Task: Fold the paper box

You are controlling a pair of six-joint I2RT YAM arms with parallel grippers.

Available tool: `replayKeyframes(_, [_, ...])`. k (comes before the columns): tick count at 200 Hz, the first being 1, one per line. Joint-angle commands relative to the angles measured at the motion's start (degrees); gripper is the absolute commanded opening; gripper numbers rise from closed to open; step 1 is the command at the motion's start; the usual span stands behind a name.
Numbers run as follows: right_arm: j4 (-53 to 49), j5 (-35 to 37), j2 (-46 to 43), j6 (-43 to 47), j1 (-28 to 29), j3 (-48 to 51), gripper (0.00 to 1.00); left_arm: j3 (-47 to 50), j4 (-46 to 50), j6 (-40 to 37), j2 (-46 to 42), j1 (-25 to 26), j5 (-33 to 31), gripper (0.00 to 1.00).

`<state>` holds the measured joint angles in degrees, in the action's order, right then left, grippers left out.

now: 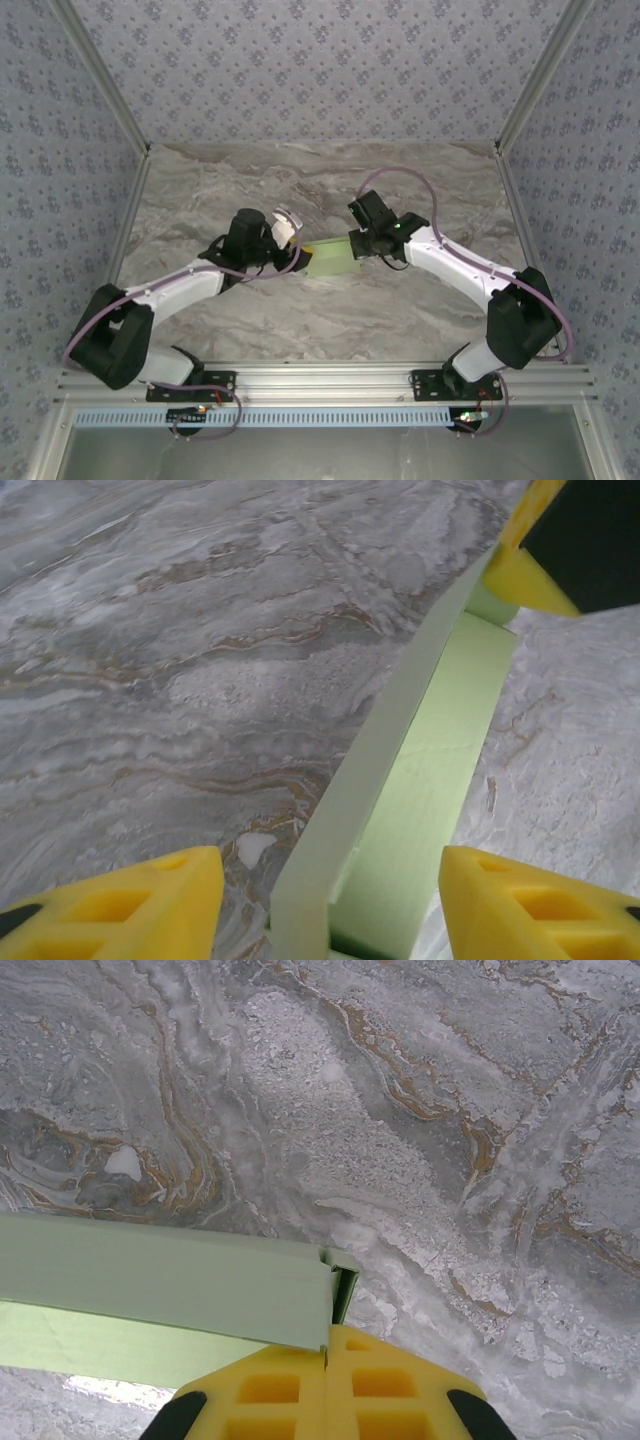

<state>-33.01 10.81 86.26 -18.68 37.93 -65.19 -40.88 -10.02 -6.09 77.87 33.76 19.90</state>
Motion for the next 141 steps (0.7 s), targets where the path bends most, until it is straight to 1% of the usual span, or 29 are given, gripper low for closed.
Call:
replayKeyframes(1, [-3.98, 0.97, 1.26, -1.05, 0.62, -0.84, 0.05, -0.58, 6.30, 6.03, -3.40, 1.78, -9.31, 0.54])
replayKeyframes(21, [-3.98, 1.19, 1.22, -1.10, 0.57, -1.15, 0.05, -1.23, 9.31, 8.12, -4.42, 2.98, -11.89, 0.48])
replayKeyframes(38, [-3.95, 1.14, 1.24, -1.01, 0.65, -1.26, 0.05, -2.30, 11.59, 8.21, -4.11, 4.10, -13.17, 0.44])
replayKeyframes(51, [-4.00, 1.23, 1.28, -0.94, 0.74, -1.51, 0.05, -3.12, 12.92, 7.52, -3.37, 4.77, -13.25, 0.42])
replayKeyframes(75, [-3.99, 1.23, 1.37, -0.92, 0.81, -1.39, 0.05, -4.71, 13.89, 6.75, -1.73, 5.00, -13.42, 0.32])
replayKeyframes(103, [-4.10, 1.40, 1.34, -0.92, 0.83, -1.26, 0.05, -6.09, 13.58, 6.20, -0.06, 5.17, -13.42, 0.27])
replayKeyframes(141, [-3.98, 1.32, 1.33, -0.83, 0.83, -1.35, 0.05, -8.26, 14.48, 5.53, 1.79, 5.16, -13.66, 0.16])
